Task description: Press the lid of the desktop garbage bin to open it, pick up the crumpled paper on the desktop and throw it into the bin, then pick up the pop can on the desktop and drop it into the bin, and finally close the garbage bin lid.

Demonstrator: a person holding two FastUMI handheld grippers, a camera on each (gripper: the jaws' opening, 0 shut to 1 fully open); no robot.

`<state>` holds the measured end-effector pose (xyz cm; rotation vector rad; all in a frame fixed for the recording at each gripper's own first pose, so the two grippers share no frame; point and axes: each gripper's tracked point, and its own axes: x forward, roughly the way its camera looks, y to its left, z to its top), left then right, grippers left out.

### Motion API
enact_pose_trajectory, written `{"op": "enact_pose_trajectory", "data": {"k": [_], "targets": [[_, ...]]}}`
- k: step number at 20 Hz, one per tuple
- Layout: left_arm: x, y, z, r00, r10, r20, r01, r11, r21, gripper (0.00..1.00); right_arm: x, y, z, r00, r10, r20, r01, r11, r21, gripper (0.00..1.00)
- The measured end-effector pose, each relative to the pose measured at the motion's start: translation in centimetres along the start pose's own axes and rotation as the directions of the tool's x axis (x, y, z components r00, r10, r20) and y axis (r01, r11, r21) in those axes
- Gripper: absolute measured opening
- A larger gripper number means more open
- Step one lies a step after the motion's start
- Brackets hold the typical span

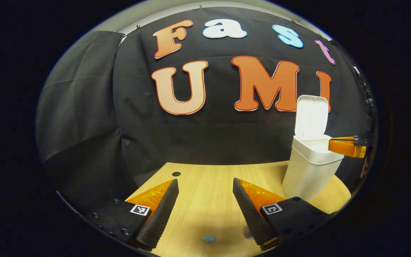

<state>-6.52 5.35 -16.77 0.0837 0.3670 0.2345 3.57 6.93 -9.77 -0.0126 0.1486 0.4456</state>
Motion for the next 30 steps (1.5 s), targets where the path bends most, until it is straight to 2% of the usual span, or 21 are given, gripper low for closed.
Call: {"op": "enact_pose_trajectory", "data": {"k": [1, 2, 3, 4, 5, 6, 8, 12, 19, 24, 28, 29, 30], "targets": [[0.2, 0.2, -0.5, 1.0, 0.0, -0.012, 0.0, 1.0, -0.005, 0.97, 0.1, 0.9, -0.5, 1.0, 0.013, -0.012, -0.013, 1.0, -0.003, 0.2], [0.5, 0.2, -1.0, 1.0, -0.002, -0.016, 0.002, 1.0, -0.008, 0.98, 0.5, 1.7, -1.1, 0.999, 0.024, -0.029, -0.025, 1.0, -0.004, 0.32], [0.7, 0.3, -1.7, 0.999, -0.005, -0.033, 0.005, 1.0, -0.004, 0.98, 0.7, 2.2, -1.7, 0.999, 0.021, -0.047, -0.021, 1.0, -0.003, 0.38], [0.8, 0.5, -2.4, 0.999, -0.012, -0.045, 0.012, 1.0, 0.006, 0.97, 0.8, 2.5, -2.3, 0.998, 0.023, -0.056, -0.023, 1.0, 0.003, 0.58], [1.1, 0.5, -3.0, 0.998, -0.021, -0.055, 0.022, 1.0, 0.016, 0.98, 1.0, 3.0, -2.8, 0.998, 0.027, -0.065, -0.027, 1.0, 0.012, 0.6], [1.4, 0.5, -3.5, 0.997, -0.036, -0.068, 0.037, 0.999, 0.023, 0.97, 1.1, 3.7, -3.5, 0.996, 0.032, -0.077, -0.03, 0.999, 0.024, 0.71], [1.9, 0.4, -5.1, 0.993, -0.066, -0.101, 0.069, 0.997, 0.029, 0.97, 1.3, 5.0, -4.8, 0.993, 0.042, -0.109, -0.037, 0.998, 0.044, 0.78], [2.9, 0.3, -8.1, 0.98, -0.11, -0.165, 0.118, 0.992, 0.037, 0.97, 1.6, 7.0, -7.6, 0.982, 0.049, -0.18, -0.042, 0.998, 0.043, 0.83], [4.0, -0.8, -13.1, 0.941, -0.195, -0.276, 0.212, 0.977, 0.035, 0.98, 1.5, 9.9, -12.1, 0.954, 0.076, -0.289, -0.067, 0.997, 0.04, 0.84], [4.1, -2.0, -17.2, 0.898, -0.234, -0.374, 0.265, 0.964, 0.033, 0.98, 1.5, 11.6, -14.8, 0.929, 0.109, -0.354, -0.099, 0.994, 0.048, 0.84], [3.6, -1.7, -20.0, 0.862, -0.232, -0.451, 0.274, 0.961, 0.03, 0.98, 1.3, 12.5, -17.4, 0.894, 0.118, -0.432, -0.118, 0.993, 0.026, 0.84], [3.4, -1.5, -20.6, 0.851, -0.23, -0.472, 0.277, 0.96, 0.033, 0.98, 1.2, 12.7, -18.0, 0.887, 0.121, -0.445, -0.124, 0.992, 0.023, 0.91], [3.3, -1.3, -21.2, 0.841, -0.226, -0.491, 0.279, 0.959, 0.037, 0.98, 1.1, 12.9, -18.5, 0.881, 0.123, -0.457, -0.128, 0.992, 0.021, 0.92]]}}
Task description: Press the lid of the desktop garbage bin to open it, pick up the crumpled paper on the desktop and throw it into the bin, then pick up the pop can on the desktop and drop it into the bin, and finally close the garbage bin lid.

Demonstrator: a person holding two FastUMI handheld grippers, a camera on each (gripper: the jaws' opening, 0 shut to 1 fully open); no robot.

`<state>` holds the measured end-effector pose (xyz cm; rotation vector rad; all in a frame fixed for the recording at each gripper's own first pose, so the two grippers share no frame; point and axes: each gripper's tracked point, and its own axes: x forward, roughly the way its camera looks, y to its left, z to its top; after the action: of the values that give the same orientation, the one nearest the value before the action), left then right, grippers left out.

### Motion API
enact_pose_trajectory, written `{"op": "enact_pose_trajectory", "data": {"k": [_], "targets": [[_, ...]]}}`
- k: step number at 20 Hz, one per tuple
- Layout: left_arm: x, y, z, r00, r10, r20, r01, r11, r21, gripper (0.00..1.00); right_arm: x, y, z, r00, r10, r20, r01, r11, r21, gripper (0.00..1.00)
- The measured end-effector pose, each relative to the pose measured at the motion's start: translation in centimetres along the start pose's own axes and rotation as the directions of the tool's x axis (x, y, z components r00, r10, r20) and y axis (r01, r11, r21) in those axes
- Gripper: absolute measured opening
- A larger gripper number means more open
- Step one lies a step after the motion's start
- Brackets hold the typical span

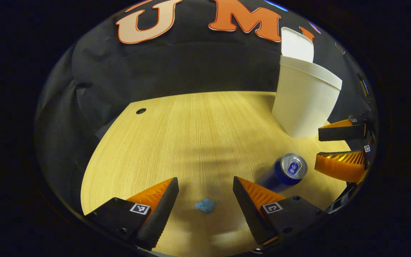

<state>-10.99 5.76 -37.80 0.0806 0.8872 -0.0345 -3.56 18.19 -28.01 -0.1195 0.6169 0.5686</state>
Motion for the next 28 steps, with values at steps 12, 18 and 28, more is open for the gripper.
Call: {"op": "enact_pose_trajectory", "data": {"k": [12, 18, 28], "targets": [[-0.2, 2.6, 2.1, 0.984, -0.01, -0.178, 0.009, 1.0, -0.003, 0.97, 2.2, 0.8, -3.6, 0.996, 0.009, -0.088, -0.011, 1.0, -0.018, 0.96], [-1.2, 4.6, 9.7, 0.98, -0.007, -0.199, -0.003, 0.999, -0.048, 0.48, 3.3, 0.8, -4.5, 0.994, 0.014, -0.107, -0.014, 1.0, 0.002, 0.96], [-3.7, 9.7, 35.2, 0.99, -0.008, -0.144, -0.009, 0.993, -0.122, 0.18, 4.4, 0.8, -4.9, 0.994, 0.015, -0.11, -0.018, 1.0, -0.018, 0.96]]}}
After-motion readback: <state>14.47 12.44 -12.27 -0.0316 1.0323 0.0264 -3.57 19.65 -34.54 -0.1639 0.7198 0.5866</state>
